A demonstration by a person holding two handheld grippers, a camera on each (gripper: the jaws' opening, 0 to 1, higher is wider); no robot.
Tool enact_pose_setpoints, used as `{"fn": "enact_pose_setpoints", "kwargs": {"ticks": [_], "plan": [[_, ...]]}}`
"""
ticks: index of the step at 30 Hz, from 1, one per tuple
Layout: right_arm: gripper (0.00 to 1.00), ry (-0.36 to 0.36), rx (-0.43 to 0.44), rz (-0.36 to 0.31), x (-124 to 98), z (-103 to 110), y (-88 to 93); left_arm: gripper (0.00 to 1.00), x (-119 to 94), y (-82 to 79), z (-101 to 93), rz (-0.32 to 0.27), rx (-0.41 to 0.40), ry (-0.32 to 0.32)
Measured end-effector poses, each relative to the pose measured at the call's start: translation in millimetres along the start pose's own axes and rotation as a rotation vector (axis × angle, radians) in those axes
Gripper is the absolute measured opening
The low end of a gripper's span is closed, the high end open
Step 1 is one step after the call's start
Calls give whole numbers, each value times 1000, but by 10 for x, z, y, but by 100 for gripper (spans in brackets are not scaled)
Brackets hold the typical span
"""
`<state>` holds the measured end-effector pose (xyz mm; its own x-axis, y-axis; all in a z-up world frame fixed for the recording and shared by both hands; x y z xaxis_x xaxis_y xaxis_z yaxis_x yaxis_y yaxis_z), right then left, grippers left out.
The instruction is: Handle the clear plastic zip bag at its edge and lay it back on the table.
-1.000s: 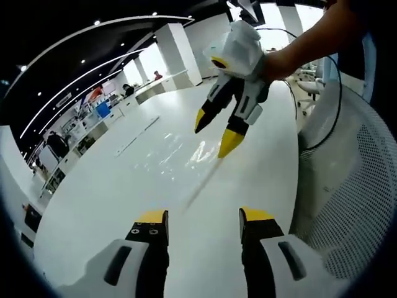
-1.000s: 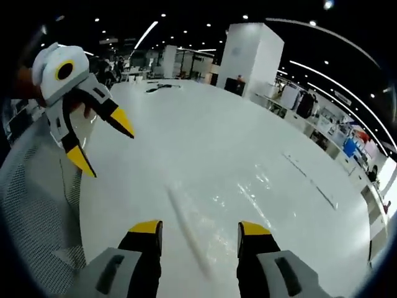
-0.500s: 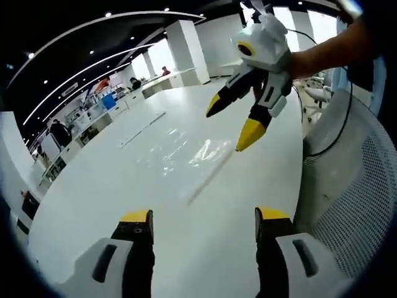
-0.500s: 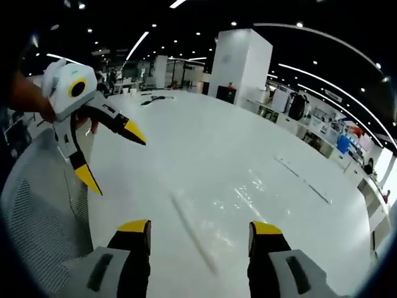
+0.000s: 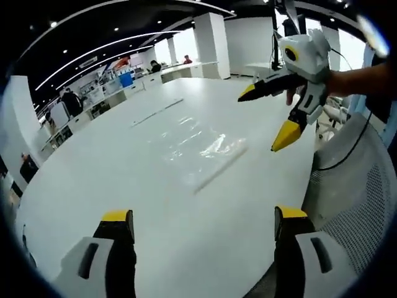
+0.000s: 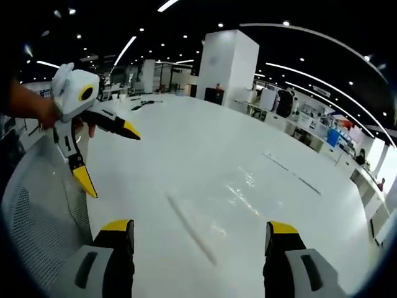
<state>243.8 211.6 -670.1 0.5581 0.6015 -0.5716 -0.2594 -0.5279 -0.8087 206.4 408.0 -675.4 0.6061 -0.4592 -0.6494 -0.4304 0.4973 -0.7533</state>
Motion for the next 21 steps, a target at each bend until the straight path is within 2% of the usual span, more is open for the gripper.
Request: {"fn": "enact_pose_setpoints", "kwargs": {"ticks": [8, 10, 21], "plan": [[98, 31, 81, -25, -154, 17, 48, 99, -32, 51, -57, -5, -12, 4], [100, 39, 107, -31, -192, 25, 34, 99, -48, 40, -60, -22, 0, 2], [100, 75, 177, -89, -394, 72, 25, 99, -207, 73, -80, -96, -62, -15]]}}
Point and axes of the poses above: the point that each gripper's makers call its tool centre point, and the gripper's own axes: x roughly forward along the fingers, z roughly to its left, y roughly out of its underside, the point moved 4 cm from there along -x, roughly backward along the fingers, and after that the axes turned 1 degree about z, right-handed, at the moved point
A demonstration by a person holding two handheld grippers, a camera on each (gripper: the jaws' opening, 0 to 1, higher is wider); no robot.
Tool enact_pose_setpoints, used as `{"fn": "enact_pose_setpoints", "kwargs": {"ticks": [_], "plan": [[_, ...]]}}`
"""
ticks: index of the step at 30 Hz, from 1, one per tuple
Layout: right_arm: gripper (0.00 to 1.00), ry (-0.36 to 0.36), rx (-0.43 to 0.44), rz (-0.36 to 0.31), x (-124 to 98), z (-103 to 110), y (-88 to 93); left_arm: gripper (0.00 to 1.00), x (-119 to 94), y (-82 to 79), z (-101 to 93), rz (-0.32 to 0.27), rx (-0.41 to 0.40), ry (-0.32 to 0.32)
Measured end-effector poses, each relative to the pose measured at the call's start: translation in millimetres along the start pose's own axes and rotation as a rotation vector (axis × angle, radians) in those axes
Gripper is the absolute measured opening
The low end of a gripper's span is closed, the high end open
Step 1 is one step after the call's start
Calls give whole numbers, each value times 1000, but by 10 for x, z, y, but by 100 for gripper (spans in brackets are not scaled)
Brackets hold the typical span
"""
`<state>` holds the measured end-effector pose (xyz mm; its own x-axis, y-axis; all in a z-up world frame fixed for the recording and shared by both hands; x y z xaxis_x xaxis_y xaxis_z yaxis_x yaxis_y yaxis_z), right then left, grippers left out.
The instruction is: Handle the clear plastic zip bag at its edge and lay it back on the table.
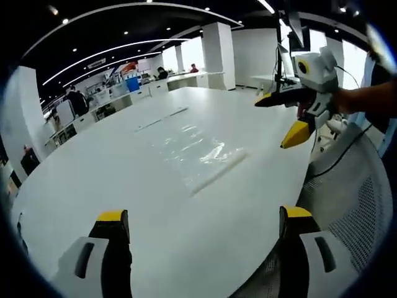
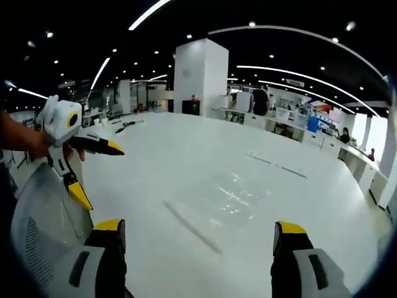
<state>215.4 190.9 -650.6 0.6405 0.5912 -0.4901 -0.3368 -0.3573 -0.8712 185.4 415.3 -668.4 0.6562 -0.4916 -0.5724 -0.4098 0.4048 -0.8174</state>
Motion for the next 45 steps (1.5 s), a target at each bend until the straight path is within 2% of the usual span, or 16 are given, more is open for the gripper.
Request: {"fn": "enact_pose_setpoints", "kwargs": {"ticks": [8, 17, 22, 28, 45], "plan": [[100, 37, 38, -30, -146, -6, 54, 99, -65, 105, -44, -12, -14, -8], [100, 65, 65, -55, -271, -2, 100, 99, -142, 117, -74, -41, -13, -30], [100, 62, 75, -65, -280, 52, 124, 99, -161, 132, -83, -51, -16, -40], [100, 58, 72, -47, -282, 108, 194, 99, -172, 118, -79, -63, -11, -47], [100, 76, 91, -52, -277, 104, 254, 98, -160, 148, -107, -57, -10, -50]]}}
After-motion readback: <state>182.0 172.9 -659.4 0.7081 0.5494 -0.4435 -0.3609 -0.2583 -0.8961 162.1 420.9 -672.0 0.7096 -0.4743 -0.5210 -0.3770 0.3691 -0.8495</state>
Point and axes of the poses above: the point that each gripper's makers call its tool centre point, and the gripper's own axes: x roughly forward along the fingers, z roughly to its left, y roughly out of its underside, the point moved 4 cm from there along -x, roughly backward along the fingers, and after that the axes turned 1 degree about z, right-handed, at the moved point
